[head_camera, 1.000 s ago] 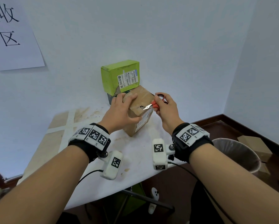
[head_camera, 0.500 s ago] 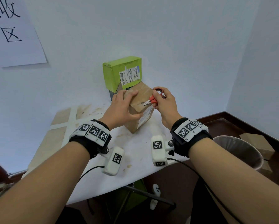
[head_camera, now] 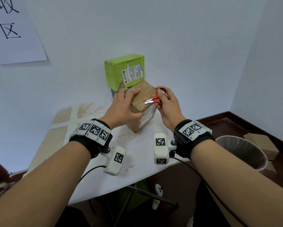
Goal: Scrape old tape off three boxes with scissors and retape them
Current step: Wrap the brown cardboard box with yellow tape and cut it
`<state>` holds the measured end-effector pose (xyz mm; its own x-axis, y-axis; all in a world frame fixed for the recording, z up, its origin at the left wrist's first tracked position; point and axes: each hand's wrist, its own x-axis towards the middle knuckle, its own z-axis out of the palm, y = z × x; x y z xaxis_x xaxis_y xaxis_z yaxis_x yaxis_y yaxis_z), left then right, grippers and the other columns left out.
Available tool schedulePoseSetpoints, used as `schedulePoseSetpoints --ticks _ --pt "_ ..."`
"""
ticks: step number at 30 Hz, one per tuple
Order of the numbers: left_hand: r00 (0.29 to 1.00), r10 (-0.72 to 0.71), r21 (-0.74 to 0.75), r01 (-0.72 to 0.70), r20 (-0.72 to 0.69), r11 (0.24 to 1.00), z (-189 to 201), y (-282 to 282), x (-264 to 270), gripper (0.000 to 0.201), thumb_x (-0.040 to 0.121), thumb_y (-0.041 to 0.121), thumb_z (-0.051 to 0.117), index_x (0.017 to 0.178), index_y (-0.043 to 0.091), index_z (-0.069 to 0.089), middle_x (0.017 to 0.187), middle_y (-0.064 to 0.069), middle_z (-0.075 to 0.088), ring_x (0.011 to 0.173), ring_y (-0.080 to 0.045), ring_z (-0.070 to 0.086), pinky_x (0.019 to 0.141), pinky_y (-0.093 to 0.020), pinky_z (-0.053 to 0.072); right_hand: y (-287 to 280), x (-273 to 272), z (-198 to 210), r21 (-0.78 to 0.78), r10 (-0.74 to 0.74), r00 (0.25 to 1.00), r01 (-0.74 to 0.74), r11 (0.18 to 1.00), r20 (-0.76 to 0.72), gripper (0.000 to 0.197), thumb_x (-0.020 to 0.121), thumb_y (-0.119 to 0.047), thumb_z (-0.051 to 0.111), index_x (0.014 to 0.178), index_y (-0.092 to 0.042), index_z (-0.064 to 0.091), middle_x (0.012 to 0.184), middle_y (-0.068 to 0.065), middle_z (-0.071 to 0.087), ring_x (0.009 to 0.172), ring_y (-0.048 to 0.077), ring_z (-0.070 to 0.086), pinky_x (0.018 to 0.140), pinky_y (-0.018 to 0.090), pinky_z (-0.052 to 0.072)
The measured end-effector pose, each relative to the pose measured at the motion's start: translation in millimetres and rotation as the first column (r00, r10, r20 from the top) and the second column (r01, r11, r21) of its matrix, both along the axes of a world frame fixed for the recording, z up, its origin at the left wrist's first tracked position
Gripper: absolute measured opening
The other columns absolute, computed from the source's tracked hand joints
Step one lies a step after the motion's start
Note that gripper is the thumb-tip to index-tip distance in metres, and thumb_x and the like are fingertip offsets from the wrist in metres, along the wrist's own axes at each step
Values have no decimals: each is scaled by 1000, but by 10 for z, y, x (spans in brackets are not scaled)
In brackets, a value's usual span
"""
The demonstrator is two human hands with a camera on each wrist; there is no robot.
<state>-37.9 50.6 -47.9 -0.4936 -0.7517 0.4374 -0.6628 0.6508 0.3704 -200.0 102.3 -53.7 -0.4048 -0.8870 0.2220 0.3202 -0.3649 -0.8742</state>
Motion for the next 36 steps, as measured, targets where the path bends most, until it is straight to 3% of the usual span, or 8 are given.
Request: schedulePoseSetpoints --ticks 9,14,18,22,24,28,36 --pt "1000 -19 60 18 18 998 78 22 58 83 75 37 77 143 31 32 137 -1 28 130 -22 25 105 -25 19 38 13 65 -22 -33 996 31 999 -85 8 98 -16 51 99 -17 59 73 -1 58 55 8 48 55 16 44" --pt "998 -65 171 60 24 983 203 13 163 77 76 37 77 140 37 34 143 4 28 135 -18 27 113 -38 27 52 33 145 -27 -21 995 18 999 -102 7 98 -14 51 98 -14 58 74 2 58 50 6 48 51 15 43" --pt "993 -103 165 112 -62 980 242 44 205 62 77 26 75 129 37 44 136 12 29 135 -14 29 113 -37 29 53 80 205 -33 -27 992 23 999 -125 6 97 -14 52 100 -12 58 72 1 58 49 5 48 49 14 41" --pt "993 -105 206 115 -58 972 202 58 223 58 73 24 68 127 32 47 146 6 21 140 -16 19 114 -38 27 59 149 152 13 -41 981 44 999 -189 11 97 -15 53 105 -8 57 73 1 59 50 4 49 50 13 43" --pt "993 -97 194 109 -68 975 176 67 199 55 79 20 72 127 29 48 146 3 22 140 -14 19 115 -37 25 48 154 123 21 -64 973 71 997 -221 14 97 -16 53 106 -7 58 73 0 60 52 4 51 53 14 44" --pt "994 -58 116 69 -96 991 110 83 135 54 79 36 75 126 29 51 147 2 26 141 -15 18 115 -32 19 45 127 150 15 -88 960 95 995 -265 13 96 -16 55 105 -7 60 72 -1 61 52 1 53 57 16 46" --pt "994 -39 91 48 -100 995 99 94 191 54 76 37 78 124 33 53 146 5 28 138 -18 22 112 -32 20 125 51 255 -130 -262 871 228 965 -416 5 92 -18 58 96 -16 61 68 -4 63 58 6 58 64 24 49"
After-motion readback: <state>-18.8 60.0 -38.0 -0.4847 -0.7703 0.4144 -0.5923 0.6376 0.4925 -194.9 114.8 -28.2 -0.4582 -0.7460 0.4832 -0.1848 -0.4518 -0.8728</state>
